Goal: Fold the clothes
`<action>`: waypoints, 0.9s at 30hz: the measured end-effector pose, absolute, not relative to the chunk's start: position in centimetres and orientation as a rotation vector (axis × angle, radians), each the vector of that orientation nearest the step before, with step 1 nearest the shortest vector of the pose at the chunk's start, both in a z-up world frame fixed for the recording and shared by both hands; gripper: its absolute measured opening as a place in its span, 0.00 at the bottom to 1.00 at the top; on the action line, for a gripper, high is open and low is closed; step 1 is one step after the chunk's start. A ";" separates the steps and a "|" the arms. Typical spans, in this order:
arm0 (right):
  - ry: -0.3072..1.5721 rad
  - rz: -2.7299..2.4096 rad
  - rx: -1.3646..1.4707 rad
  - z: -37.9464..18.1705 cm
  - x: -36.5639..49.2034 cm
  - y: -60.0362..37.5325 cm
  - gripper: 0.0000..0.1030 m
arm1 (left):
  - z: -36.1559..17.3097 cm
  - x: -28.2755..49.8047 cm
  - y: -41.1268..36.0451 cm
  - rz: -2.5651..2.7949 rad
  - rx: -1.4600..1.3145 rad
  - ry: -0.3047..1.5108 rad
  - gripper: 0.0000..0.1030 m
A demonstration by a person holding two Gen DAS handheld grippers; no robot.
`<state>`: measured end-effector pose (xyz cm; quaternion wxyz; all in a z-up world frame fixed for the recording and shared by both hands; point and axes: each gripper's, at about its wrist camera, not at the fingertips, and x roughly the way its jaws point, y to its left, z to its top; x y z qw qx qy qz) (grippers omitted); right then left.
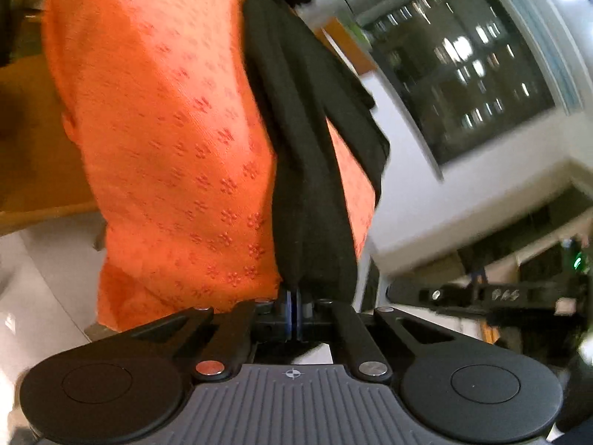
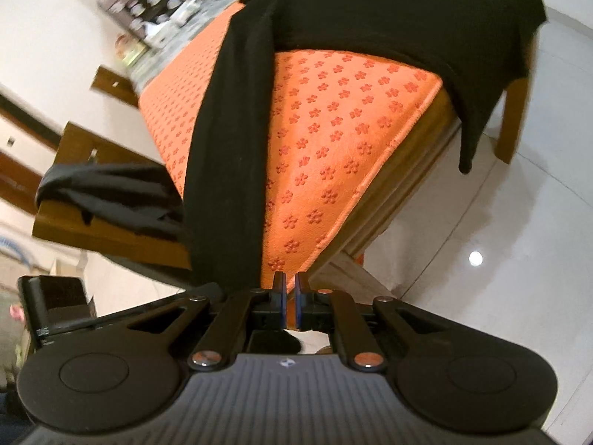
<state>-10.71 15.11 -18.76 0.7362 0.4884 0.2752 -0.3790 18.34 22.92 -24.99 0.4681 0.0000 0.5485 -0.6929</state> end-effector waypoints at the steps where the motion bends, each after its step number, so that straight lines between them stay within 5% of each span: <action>1: 0.604 -0.816 1.065 -18.6 -11.1 14.9 0.07 | -24.5 18.7 23.8 -1.658 -0.043 1.351 0.04; 15: 0.432 -0.811 0.980 -13.8 -18.9 14.3 0.07 | -13.9 21.4 23.8 -1.322 -0.217 1.356 0.05; 27: 0.268 -0.922 0.901 -8.7 -27.4 11.4 0.07 | -2.8 14.9 7.9 -1.482 -0.091 1.178 0.05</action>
